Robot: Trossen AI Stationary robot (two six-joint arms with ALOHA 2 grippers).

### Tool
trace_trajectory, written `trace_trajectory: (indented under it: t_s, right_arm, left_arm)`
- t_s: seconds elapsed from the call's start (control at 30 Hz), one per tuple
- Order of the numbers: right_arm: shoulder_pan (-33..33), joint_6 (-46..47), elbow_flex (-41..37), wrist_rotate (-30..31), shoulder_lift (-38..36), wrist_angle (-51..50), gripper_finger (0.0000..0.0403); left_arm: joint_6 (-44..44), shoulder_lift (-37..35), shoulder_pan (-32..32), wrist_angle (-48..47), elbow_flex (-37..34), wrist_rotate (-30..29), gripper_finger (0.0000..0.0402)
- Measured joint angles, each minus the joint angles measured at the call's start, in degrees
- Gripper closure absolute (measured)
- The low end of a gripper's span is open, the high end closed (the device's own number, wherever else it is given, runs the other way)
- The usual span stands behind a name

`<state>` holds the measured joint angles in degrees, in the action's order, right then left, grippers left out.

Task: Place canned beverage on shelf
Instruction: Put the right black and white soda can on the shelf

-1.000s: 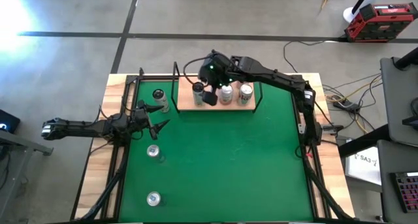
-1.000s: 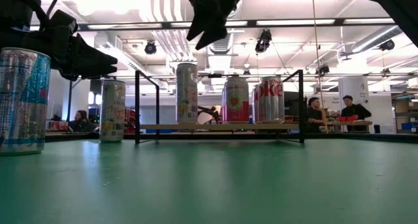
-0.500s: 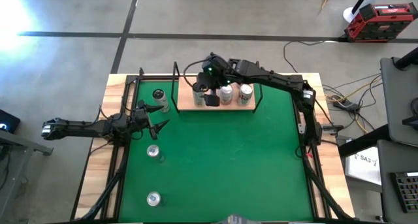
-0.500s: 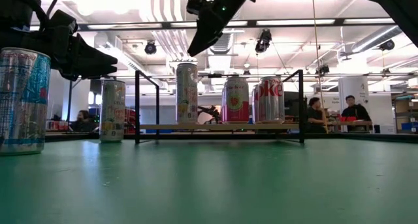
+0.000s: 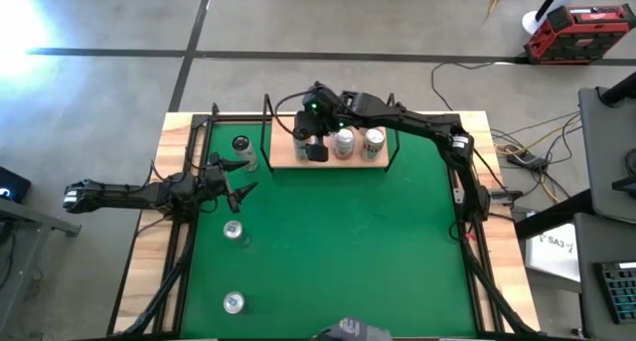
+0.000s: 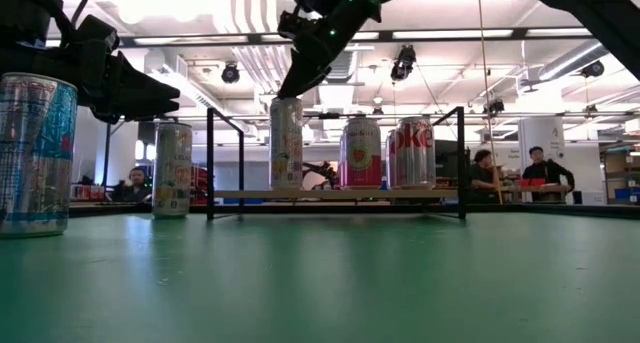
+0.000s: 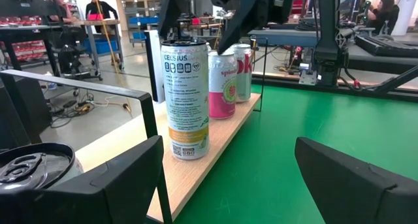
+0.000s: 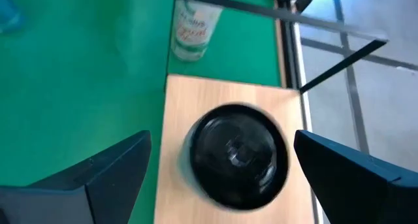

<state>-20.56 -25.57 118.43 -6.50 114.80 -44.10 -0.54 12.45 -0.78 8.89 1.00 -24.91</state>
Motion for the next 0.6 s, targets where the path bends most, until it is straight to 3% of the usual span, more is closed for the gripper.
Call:
trace_trajectory:
  t_s: [0.6]
  right_arm:
    - [-1.79,0.02,-0.59,-4.46,0.44,-0.55,0.0043]
  left_arm:
    - [0.0,0.02,-0.02,0.02,0.0,0.0,0.007]
